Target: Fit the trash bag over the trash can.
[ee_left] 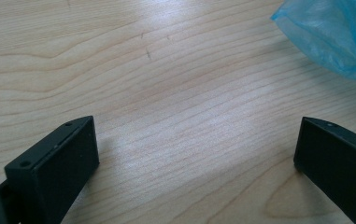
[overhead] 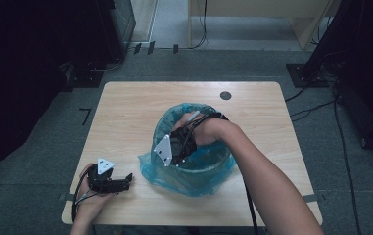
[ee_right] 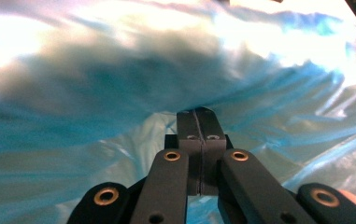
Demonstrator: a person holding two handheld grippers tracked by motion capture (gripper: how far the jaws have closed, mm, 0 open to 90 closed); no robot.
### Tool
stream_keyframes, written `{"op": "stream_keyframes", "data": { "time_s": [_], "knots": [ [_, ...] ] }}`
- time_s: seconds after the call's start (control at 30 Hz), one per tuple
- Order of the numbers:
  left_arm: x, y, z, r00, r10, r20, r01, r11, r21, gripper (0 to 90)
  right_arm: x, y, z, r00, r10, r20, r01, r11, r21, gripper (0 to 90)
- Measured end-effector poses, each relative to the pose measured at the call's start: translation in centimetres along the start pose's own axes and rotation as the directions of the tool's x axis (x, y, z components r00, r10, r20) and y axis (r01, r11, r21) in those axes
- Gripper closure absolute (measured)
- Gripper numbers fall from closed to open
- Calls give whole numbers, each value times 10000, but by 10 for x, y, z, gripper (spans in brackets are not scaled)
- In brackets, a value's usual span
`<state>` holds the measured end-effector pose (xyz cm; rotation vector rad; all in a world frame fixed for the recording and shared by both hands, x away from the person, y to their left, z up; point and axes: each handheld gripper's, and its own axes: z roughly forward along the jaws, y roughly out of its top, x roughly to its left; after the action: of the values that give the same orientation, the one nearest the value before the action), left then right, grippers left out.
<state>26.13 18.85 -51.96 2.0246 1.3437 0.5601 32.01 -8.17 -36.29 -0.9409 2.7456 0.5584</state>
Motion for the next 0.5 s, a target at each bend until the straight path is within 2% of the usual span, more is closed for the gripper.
{"op": "stream_keyframes", "data": {
  "time_s": [0.23, 0.5],
  "knots": [
    [0, 0, 0, 10000, -9, -17, 9, 10000, 28, 0, -14, -1, 9, 9998, -187, -56, 188, 9995, 257, 900],
    [0, 1, 0, 10000, -29, -31, 29, 10000, 26, 0, -13, 0, 8, 9997, -239, -14, 239, 9990, 364, 900]
  ]
}}
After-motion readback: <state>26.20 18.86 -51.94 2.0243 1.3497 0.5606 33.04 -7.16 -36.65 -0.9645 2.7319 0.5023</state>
